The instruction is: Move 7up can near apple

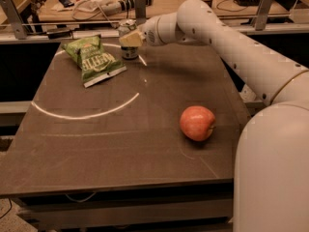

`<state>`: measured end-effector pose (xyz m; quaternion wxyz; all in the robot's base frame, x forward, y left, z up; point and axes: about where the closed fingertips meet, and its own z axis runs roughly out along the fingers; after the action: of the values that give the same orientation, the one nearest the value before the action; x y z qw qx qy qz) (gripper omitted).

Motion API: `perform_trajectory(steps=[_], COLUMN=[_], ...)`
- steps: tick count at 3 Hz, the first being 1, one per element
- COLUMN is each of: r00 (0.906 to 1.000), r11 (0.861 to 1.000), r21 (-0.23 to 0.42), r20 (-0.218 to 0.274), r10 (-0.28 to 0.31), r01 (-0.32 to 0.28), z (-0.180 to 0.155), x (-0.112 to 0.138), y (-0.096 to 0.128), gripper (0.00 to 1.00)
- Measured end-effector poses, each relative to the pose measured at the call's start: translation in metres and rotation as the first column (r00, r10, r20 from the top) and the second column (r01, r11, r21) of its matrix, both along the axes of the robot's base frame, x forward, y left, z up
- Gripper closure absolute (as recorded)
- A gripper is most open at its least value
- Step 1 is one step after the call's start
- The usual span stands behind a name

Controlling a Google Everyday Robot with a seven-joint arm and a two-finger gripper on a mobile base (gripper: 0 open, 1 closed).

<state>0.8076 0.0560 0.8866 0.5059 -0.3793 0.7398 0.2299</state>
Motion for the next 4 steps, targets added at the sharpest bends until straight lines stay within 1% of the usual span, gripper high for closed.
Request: perform_trajectory(steps=[1,2,3,4], r00=[0.9999,0.9997,0.9998,0.9986], r11=[1.000,1.000,1.000,0.998], r21=[-0.001,-0.005,-0.015,-0.034], r20=[-0.001,0.011,0.022,0.012], r10=[0.011,0.021,-0.003,-0.051], r01=[-0.011,-0.021,0.004,0.052], z=[0.000,0.006,0.022,0.041], x=[0.000,0.000,-0.010,-0.035], y=[0.001,-0.002,-0.023,-0.056], gripper=[0.64,0.87,1.00,1.00])
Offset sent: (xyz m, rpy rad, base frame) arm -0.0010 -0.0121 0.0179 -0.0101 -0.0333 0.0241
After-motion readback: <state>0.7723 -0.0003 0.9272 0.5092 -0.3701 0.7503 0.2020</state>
